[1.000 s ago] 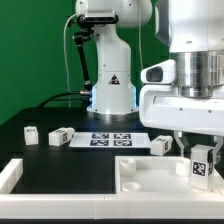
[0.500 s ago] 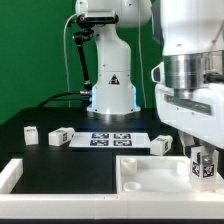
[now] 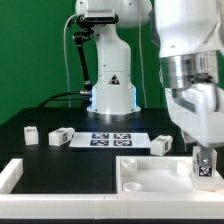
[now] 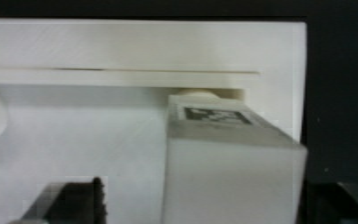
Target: Assemble square table
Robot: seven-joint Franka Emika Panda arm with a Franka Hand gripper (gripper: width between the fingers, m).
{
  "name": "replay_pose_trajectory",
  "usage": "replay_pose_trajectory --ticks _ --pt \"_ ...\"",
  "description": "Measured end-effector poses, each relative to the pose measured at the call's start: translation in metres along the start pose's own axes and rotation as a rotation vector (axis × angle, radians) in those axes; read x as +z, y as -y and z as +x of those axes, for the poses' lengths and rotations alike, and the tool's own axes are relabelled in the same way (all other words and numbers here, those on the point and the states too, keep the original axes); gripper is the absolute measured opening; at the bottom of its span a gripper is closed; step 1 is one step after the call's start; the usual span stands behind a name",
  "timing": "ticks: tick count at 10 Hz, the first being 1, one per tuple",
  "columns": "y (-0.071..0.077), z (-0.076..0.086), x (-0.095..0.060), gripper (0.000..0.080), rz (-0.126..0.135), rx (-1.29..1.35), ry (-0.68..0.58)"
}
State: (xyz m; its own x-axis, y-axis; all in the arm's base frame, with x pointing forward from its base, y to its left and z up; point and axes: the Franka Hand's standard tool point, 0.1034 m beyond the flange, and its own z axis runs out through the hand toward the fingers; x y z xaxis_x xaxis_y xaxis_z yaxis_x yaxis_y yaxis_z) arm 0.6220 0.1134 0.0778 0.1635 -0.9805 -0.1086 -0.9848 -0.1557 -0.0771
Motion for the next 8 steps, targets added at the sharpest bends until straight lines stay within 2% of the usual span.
replay_pose_trajectory --ticks 1,2,6,8 --pt "0.0028 -0.0021 0.0003 0.0612 -0.003 -0.143 -0.010" --pt "0.0028 -0.0028 0.0000 0.0642 -0.011 -0.259 -0.015" --pt "0.0024 -0.0008 0.0002 0.0649 -0.014 -0.497 -0.017" --pt "0.0037 -0.0093 0.0003 0.0649 -0.046 -0.875 -0.061"
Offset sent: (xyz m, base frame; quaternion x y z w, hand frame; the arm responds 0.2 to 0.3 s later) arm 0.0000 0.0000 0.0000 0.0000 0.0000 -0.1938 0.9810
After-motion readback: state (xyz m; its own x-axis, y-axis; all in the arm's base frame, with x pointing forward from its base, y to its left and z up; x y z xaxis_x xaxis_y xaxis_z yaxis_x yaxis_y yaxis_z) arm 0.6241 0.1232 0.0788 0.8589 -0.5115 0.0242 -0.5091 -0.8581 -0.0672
